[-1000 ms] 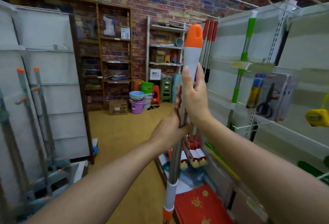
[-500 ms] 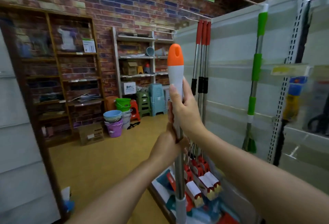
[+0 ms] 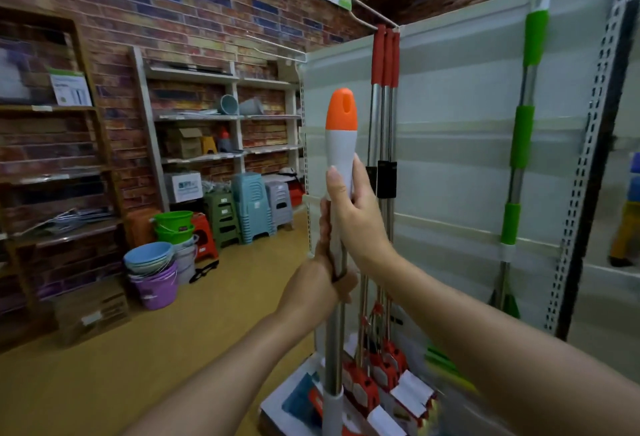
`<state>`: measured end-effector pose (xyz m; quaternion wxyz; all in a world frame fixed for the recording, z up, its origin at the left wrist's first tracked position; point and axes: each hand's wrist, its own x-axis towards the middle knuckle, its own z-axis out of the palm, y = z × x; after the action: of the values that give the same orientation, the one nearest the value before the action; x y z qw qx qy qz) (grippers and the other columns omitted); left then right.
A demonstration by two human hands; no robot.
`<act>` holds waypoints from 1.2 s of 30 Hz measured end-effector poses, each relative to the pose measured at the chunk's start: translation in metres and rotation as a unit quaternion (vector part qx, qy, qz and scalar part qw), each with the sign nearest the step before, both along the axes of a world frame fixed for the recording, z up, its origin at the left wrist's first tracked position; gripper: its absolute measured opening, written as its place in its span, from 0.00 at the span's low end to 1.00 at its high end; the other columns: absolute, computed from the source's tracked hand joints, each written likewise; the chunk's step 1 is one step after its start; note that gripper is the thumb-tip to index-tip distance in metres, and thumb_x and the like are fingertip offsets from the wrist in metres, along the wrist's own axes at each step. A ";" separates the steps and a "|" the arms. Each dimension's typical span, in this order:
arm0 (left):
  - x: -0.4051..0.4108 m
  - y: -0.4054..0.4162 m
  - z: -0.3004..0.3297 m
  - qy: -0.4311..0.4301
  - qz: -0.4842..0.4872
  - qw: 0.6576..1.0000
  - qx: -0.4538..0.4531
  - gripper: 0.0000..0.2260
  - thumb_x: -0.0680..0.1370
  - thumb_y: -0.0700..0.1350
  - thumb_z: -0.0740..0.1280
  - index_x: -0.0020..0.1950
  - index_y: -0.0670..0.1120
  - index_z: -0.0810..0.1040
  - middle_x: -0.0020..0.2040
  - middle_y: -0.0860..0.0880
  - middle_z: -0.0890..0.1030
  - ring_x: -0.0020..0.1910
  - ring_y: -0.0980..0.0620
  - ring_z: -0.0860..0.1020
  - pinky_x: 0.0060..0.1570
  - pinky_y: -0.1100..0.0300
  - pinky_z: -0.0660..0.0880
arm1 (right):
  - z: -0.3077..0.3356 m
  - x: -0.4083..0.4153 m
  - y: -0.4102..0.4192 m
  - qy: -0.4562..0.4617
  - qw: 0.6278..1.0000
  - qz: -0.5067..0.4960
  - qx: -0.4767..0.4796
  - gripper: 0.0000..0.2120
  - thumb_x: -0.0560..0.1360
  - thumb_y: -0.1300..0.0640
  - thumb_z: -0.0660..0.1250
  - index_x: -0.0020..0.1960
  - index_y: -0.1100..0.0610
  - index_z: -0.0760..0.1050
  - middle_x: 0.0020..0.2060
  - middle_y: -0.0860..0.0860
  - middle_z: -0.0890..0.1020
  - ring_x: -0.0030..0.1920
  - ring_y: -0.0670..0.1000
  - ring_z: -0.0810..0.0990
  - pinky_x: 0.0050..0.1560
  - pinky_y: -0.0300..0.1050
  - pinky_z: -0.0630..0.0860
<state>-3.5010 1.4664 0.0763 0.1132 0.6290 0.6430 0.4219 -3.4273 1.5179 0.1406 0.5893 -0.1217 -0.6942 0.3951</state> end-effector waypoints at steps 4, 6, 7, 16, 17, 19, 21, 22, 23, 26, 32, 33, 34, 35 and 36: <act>-0.052 0.042 -0.009 -0.010 -0.005 1.000 -0.007 0.41 0.76 0.42 0.65 0.76 0.52 0.38 0.42 0.45 0.83 0.35 0.50 0.82 0.39 0.52 0.81 | -0.011 -0.051 0.045 -0.015 1.000 -0.002 -0.003 0.22 0.81 0.49 0.57 0.73 0.52 0.61 0.42 0.42 0.75 0.40 0.39 0.76 0.40 0.37 0.73; -0.078 0.067 -0.006 -0.014 -0.004 1.000 -0.007 0.39 0.76 0.43 0.65 0.76 0.54 0.40 0.41 0.45 0.83 0.35 0.50 0.83 0.41 0.49 0.81 | -0.006 -0.076 0.068 -0.018 1.000 -0.005 -0.005 0.22 0.81 0.48 0.57 0.73 0.51 0.60 0.44 0.43 0.76 0.43 0.41 0.77 0.43 0.40 0.74; -0.091 0.080 -0.004 -0.018 -0.008 1.000 -0.001 0.39 0.76 0.44 0.65 0.76 0.55 0.40 0.41 0.46 0.83 0.35 0.51 0.83 0.40 0.49 0.81 | -0.002 -0.088 0.078 -0.017 1.000 -0.010 -0.004 0.23 0.80 0.46 0.57 0.73 0.51 0.60 0.45 0.44 0.76 0.44 0.43 0.77 0.44 0.43 0.74; -0.172 0.167 0.022 -0.005 -0.073 0.996 0.053 0.39 0.75 0.42 0.65 0.77 0.55 0.42 0.49 0.41 0.82 0.32 0.53 0.82 0.37 0.54 0.82 | 0.028 -0.171 0.160 -0.002 0.998 -0.055 -0.003 0.26 0.75 0.37 0.58 0.69 0.49 0.63 0.37 0.40 0.72 0.38 0.46 0.73 0.42 0.52 0.72; -0.183 0.176 0.022 -0.018 -0.087 0.994 0.060 0.38 0.75 0.42 0.65 0.77 0.54 0.44 0.51 0.42 0.81 0.32 0.52 0.82 0.37 0.53 0.81 | 0.028 -0.182 0.167 -0.005 0.998 -0.061 -0.004 0.28 0.73 0.35 0.57 0.69 0.48 0.62 0.37 0.40 0.72 0.39 0.47 0.73 0.43 0.54 0.73; -0.205 0.190 0.021 -0.060 -0.119 0.989 0.063 0.34 0.75 0.42 0.66 0.76 0.51 0.51 0.52 0.46 0.80 0.34 0.50 0.82 0.37 0.47 0.81 | 0.028 -0.204 0.180 -0.011 0.997 -0.077 -0.002 0.31 0.71 0.33 0.57 0.69 0.47 0.62 0.38 0.40 0.72 0.40 0.48 0.73 0.45 0.57 0.73; -0.228 0.203 0.021 -0.073 -0.131 0.986 0.065 0.31 0.74 0.43 0.67 0.74 0.48 0.56 0.53 0.46 0.79 0.36 0.51 0.81 0.39 0.52 0.82 | 0.026 -0.227 0.192 -0.013 0.996 -0.092 0.005 0.31 0.72 0.33 0.57 0.69 0.48 0.62 0.38 0.41 0.72 0.39 0.48 0.73 0.44 0.56 0.74; -0.238 0.208 0.020 -0.058 -0.124 0.989 0.064 0.30 0.75 0.42 0.67 0.74 0.46 0.57 0.54 0.45 0.79 0.36 0.54 0.79 0.39 0.61 0.81 | 0.024 -0.239 0.199 -0.011 0.995 -0.099 0.005 0.30 0.73 0.35 0.57 0.69 0.49 0.62 0.38 0.41 0.73 0.38 0.47 0.74 0.42 0.54 0.74; -0.249 0.215 0.018 -0.047 -0.120 0.989 0.067 0.26 0.76 0.40 0.67 0.72 0.43 0.60 0.53 0.42 0.79 0.35 0.57 0.77 0.40 0.66 0.79 | 0.022 -0.251 0.204 -0.006 0.994 -0.108 0.005 0.29 0.74 0.36 0.57 0.69 0.49 0.62 0.37 0.42 0.73 0.36 0.46 0.74 0.39 0.52 0.73; -0.280 0.234 0.022 -0.112 -0.176 0.978 0.008 0.16 0.72 0.40 0.67 0.58 0.50 0.68 0.43 0.40 0.80 0.32 0.48 0.78 0.41 0.42 0.79 | 0.019 -0.283 0.219 0.013 0.988 -0.152 -0.002 0.28 0.72 0.35 0.58 0.68 0.47 0.63 0.33 0.42 0.72 0.32 0.46 0.73 0.36 0.52 0.72; -0.334 0.266 0.037 -0.026 -0.179 0.982 0.045 0.21 0.78 0.39 0.65 0.69 0.37 0.65 0.55 0.38 0.80 0.52 0.41 0.80 0.36 0.79 0.72 | 0.037 -0.333 0.238 0.024 0.975 -0.219 -0.001 0.25 0.76 0.40 0.59 0.70 0.48 0.63 0.34 0.43 0.72 0.32 0.46 0.73 0.35 0.50 0.74; -0.342 0.270 0.041 -0.012 -0.185 0.981 0.057 0.22 0.78 0.40 0.65 0.69 0.37 0.64 0.54 0.38 0.80 0.52 0.42 0.80 0.36 0.79 0.71 | 0.040 -0.340 0.241 0.027 0.974 -0.226 0.003 0.23 0.78 0.43 0.59 0.70 0.50 0.63 0.34 0.44 0.72 0.31 0.46 0.73 0.34 0.48 0.74; -0.350 0.278 0.044 -0.020 -0.199 0.978 0.052 0.23 0.77 0.42 0.66 0.69 0.40 0.64 0.49 0.40 0.82 0.47 0.44 0.82 0.38 0.74 0.75 | 0.044 -0.347 0.244 0.031 0.972 -0.233 0.006 0.23 0.79 0.44 0.59 0.70 0.51 0.63 0.34 0.44 0.72 0.31 0.46 0.73 0.33 0.47 0.73; -0.357 0.285 0.048 -0.041 -0.217 0.975 0.037 0.25 0.74 0.47 0.67 0.68 0.43 0.64 0.42 0.44 0.84 0.41 0.46 0.83 0.41 0.62 0.80 | 0.047 -0.354 0.247 0.034 0.969 -0.243 0.008 0.22 0.79 0.45 0.59 0.70 0.52 0.63 0.34 0.44 0.72 0.31 0.46 0.73 0.33 0.46 0.73; -0.364 0.295 0.048 -0.062 -0.229 0.971 0.025 0.25 0.72 0.51 0.68 0.66 0.45 0.65 0.35 0.47 0.83 0.34 0.48 0.82 0.41 0.50 0.81 | 0.051 -0.361 0.250 0.037 0.966 -0.256 0.011 0.22 0.79 0.44 0.60 0.69 0.52 0.64 0.34 0.45 0.72 0.30 0.46 0.73 0.33 0.46 0.74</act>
<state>-3.8646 1.7611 0.1247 0.2309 0.7346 0.4631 0.4388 -3.7879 1.7678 0.1912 0.6976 -0.2739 -0.6216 0.2279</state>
